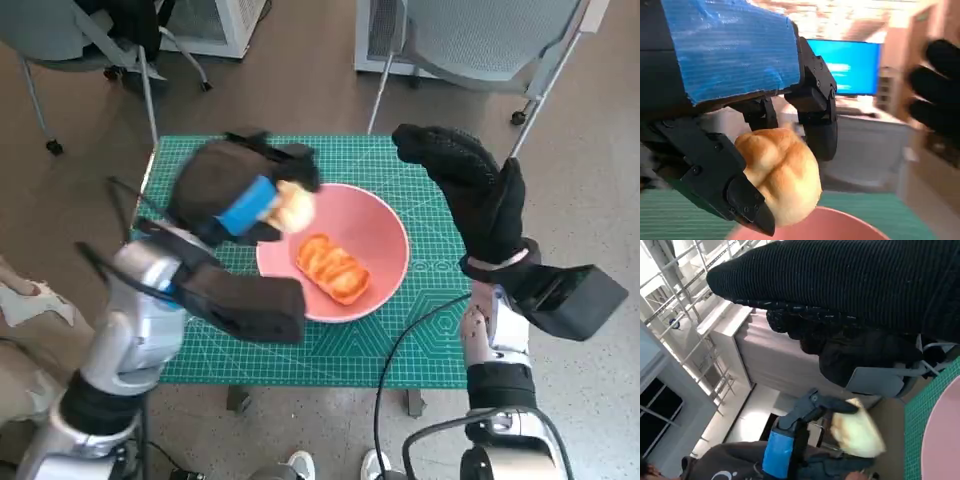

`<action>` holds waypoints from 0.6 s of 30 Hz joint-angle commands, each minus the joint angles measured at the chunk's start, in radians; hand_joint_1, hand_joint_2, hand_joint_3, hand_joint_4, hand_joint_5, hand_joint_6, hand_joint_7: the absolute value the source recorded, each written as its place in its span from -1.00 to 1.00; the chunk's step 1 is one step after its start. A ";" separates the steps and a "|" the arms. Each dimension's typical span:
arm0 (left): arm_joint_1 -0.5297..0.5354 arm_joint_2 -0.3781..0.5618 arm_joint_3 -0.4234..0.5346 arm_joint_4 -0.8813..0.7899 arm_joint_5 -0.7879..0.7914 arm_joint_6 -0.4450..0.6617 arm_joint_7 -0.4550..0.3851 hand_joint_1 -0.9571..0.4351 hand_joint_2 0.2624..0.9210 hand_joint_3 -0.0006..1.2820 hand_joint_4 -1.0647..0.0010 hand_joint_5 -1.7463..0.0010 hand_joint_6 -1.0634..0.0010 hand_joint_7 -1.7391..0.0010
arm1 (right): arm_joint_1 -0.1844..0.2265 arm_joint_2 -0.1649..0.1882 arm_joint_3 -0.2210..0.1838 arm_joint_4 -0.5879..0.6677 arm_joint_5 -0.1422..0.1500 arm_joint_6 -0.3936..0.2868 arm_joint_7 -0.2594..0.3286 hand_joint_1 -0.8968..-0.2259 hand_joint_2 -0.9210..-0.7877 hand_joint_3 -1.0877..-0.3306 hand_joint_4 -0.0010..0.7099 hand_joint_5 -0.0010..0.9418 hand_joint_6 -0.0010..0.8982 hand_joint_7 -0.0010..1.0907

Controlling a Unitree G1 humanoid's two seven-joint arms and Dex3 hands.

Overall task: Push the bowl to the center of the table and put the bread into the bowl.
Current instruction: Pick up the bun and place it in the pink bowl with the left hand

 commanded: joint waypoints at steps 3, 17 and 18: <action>-0.062 -0.054 -0.011 0.129 -0.019 -0.049 0.035 0.38 0.95 -0.97 -0.56 -0.13 -0.27 -0.32 | 0.012 -0.004 -0.003 0.007 0.008 0.012 0.009 -0.34 -1.00 -0.46 -0.79 -1.00 -1.00 -0.47; -0.098 -0.109 -0.017 0.284 -0.030 -0.090 0.073 0.38 0.96 -0.98 -0.50 -0.20 -0.29 -0.28 | 0.023 -0.010 -0.010 -0.008 0.009 0.010 0.005 -0.34 -1.00 -0.45 -0.79 -1.00 -1.00 -0.47; -0.096 -0.110 -0.013 0.291 -0.040 -0.099 0.074 0.38 0.97 -0.96 -0.47 -0.24 -0.25 -0.28 | 0.023 -0.010 -0.010 -0.008 0.009 0.010 0.004 -0.35 -1.00 -0.45 -0.79 -1.00 -1.00 -0.47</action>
